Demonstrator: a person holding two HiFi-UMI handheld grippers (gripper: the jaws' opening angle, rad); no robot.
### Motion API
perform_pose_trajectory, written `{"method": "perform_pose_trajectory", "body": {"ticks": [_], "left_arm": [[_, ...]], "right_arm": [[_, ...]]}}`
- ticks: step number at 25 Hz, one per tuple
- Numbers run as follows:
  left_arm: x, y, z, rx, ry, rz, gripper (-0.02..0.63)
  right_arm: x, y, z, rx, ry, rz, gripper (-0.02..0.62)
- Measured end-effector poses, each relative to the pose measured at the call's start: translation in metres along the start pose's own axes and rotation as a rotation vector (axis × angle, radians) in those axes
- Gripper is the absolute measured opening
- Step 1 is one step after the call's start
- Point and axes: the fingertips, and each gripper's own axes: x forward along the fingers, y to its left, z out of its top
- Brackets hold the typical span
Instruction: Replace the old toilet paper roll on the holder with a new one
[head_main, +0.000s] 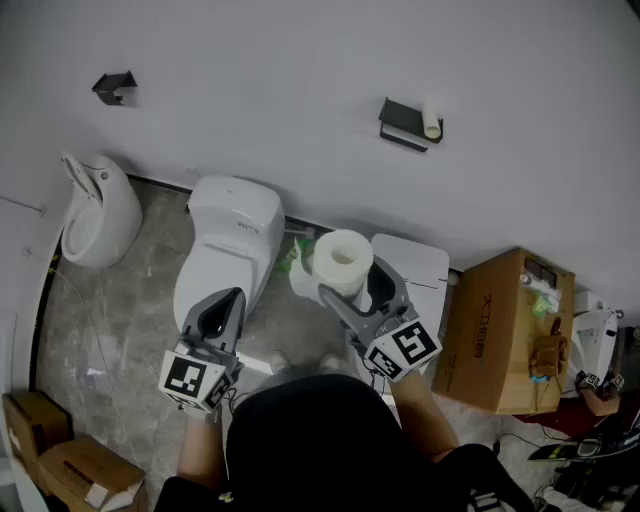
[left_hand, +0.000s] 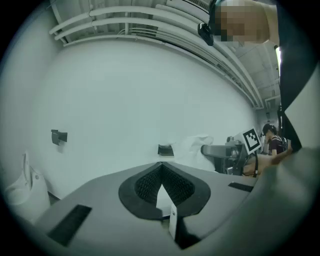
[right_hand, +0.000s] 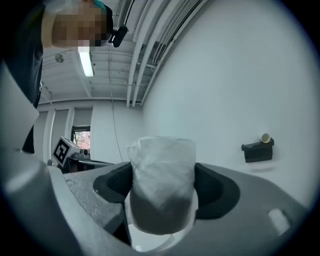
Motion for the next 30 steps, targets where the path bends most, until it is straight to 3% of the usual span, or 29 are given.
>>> {"method": "perform_pose_trajectory", "body": {"ticks": [10,17,24,30], "left_arm": [[-0.019,0.028,-0.006,0.005,0.005,-0.054,0.014],[-0.032,0.066,-0.038,-0.032,0.064,-0.077,0.014],[0.0,0.086,-0.044,-0.004,0.081,-0.095,0.014],[0.063,0.102,-0.037,0.0,0.095,-0.09,0.014]], "right_arm": [[0.03,0.026,-0.008,0.034,0.004,-0.005,0.367],[0.063,0.041,-0.015,0.031,0.006,-0.035,0.368],[0.084,0.006,-0.032,0.064,0.036,-0.07,0.368],[0.119,-0.045,-0.029,0.07,0.041,-0.047,0.368]]}}
